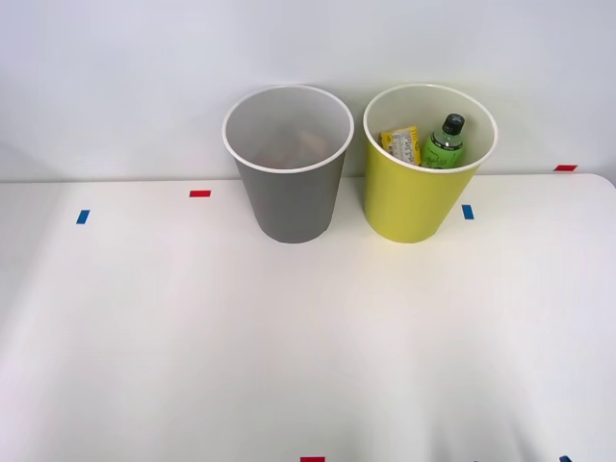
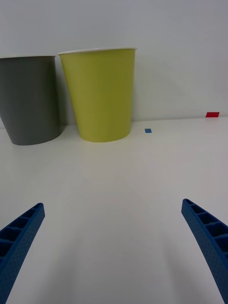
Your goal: Put cans in the gray bin, plastic bottles in the light green bin
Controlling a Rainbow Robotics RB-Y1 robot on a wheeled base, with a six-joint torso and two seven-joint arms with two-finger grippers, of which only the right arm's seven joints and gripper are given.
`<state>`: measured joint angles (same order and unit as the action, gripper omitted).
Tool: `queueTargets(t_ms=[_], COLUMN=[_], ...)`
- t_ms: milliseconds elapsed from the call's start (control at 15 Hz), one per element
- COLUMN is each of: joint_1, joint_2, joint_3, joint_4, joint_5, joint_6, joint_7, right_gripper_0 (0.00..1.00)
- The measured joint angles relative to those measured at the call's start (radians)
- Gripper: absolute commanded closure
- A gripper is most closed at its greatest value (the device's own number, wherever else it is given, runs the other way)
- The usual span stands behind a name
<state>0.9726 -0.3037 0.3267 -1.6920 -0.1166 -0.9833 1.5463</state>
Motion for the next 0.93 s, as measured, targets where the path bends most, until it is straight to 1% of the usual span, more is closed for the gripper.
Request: queueTargets(t_ms=[933], joint_1=[0.000], joint_2=[0.000], joint_3=[0.000], joint_4=[0.000], joint_5=[0.000], joint_6=[0.000], joint_7=[0.000], right_gripper_0=[0.00])
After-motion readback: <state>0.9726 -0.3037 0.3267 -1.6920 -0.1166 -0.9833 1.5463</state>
